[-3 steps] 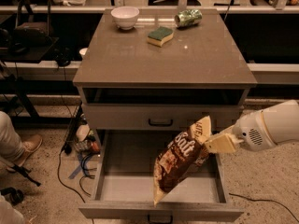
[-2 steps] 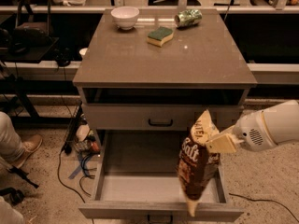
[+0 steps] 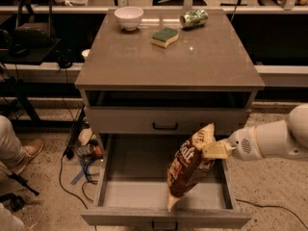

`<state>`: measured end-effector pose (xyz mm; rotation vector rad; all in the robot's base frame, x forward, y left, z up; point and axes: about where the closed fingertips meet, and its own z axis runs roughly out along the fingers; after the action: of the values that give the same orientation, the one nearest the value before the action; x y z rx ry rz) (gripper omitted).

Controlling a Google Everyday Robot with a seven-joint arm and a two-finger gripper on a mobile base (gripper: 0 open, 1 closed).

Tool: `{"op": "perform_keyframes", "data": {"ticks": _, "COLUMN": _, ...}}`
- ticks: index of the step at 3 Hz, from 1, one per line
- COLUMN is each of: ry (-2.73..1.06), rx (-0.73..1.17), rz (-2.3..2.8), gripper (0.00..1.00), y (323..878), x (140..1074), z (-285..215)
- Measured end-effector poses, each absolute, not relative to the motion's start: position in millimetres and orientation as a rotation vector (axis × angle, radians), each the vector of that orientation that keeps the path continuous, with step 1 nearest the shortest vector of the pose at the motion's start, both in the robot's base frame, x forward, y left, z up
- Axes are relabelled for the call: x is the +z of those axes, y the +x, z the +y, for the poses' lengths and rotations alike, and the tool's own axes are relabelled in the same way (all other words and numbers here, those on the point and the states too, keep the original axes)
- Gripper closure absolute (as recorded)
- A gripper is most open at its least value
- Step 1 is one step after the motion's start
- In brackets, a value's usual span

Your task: Place brown chip bag into middle drawer

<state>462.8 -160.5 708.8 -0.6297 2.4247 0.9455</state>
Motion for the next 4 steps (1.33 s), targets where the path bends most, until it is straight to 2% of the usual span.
{"op": "perform_keyframes", "data": {"ticks": 2, "ry": -0.186, "rx": 1.176, "rz": 2.374, "gripper": 1.0, "y": 511.5, "x": 613.4, "z": -123.4}}
{"op": "perform_keyframes", "data": {"ticks": 4, "ry": -0.104, "rx": 1.275, "rz": 2.382, "gripper": 1.0, "y": 526.3, "x": 566.3, "z": -72.7}}
